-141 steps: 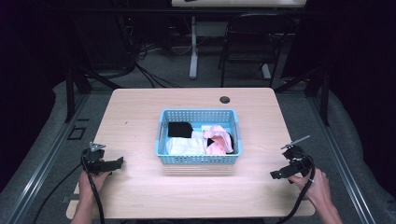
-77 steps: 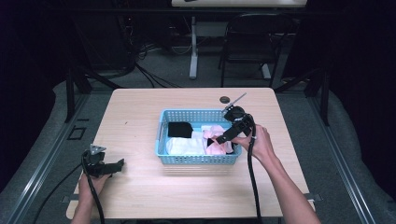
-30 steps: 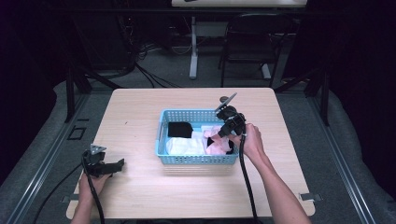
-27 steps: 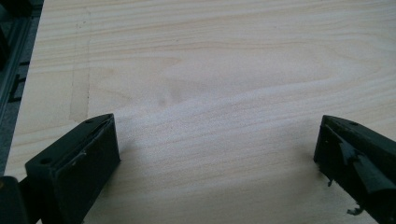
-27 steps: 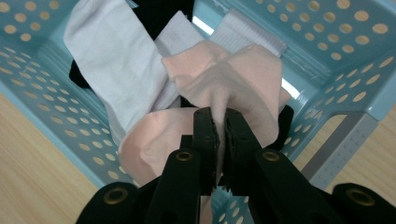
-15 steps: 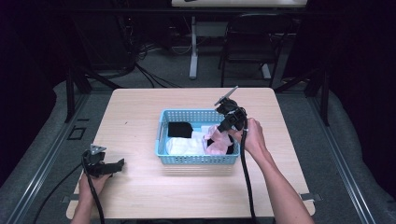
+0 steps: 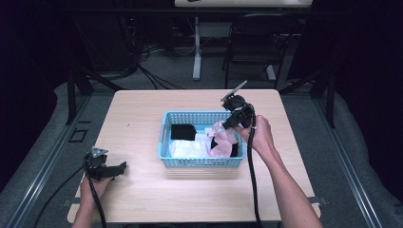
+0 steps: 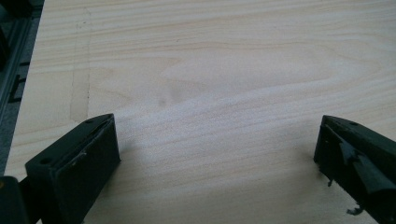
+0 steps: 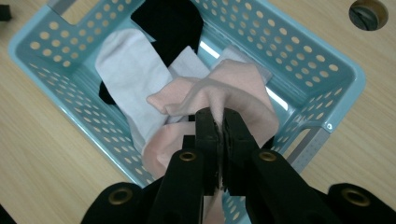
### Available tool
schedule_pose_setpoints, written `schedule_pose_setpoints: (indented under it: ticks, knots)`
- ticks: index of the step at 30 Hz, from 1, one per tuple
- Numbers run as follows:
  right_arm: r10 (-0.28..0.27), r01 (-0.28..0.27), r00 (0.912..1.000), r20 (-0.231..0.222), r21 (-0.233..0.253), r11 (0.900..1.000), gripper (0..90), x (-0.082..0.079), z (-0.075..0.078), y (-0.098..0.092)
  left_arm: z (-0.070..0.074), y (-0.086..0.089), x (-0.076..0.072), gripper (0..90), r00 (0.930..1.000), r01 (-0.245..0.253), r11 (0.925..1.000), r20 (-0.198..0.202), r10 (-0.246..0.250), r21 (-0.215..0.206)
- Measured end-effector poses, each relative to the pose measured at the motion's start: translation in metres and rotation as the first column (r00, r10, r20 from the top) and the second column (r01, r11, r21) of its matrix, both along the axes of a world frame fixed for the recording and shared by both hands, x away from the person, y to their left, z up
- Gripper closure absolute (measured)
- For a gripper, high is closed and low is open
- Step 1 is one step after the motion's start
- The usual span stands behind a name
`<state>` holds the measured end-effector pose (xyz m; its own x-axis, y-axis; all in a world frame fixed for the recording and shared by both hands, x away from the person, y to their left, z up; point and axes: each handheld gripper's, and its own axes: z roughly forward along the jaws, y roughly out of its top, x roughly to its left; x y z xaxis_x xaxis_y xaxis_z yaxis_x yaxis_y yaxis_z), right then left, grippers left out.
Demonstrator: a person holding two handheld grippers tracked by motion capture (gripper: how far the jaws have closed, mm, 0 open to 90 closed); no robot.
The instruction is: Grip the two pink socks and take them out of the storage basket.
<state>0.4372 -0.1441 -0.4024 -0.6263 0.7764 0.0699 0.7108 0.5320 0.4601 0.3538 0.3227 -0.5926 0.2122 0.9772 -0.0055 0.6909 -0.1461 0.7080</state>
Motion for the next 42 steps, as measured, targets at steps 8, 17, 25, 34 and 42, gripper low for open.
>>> schedule_pose_setpoints:
  ticks: [8,17,25,34,42]
  knots:
    - [0.002,-0.002,0.9997,0.025,0.007,1.000,86.7,-0.004,0.018,-0.006,0.000,0.000,0.000,0.1,1.0000,0.000,1.0000,0.000,0.000,0.000]
    - [-0.025,0.024,0.9980,0.057,0.026,0.999,86.6,-0.011,0.032,-0.021,0.000,0.000,0.000,0.2,1.0000,0.000,1.0000,0.000,0.000,-0.001]
    - [-0.067,0.063,0.9941,0.085,0.041,0.997,86.5,-0.018,0.043,-0.047,0.000,0.000,0.000,0.2,1.0000,-0.001,1.0000,0.002,0.001,0.000]
    - [-0.120,0.118,0.9873,0.104,0.025,0.993,86.5,-0.026,0.047,-0.080,0.000,0.000,0.000,0.2,1.0000,-0.003,1.0000,0.003,0.003,-0.001]
    - [-0.191,0.189,0.9762,0.102,0.031,0.981,86.4,-0.029,0.038,-0.113,0.000,0.000,0.000,0.2,1.0000,-0.003,1.0000,0.003,0.003,-0.001]
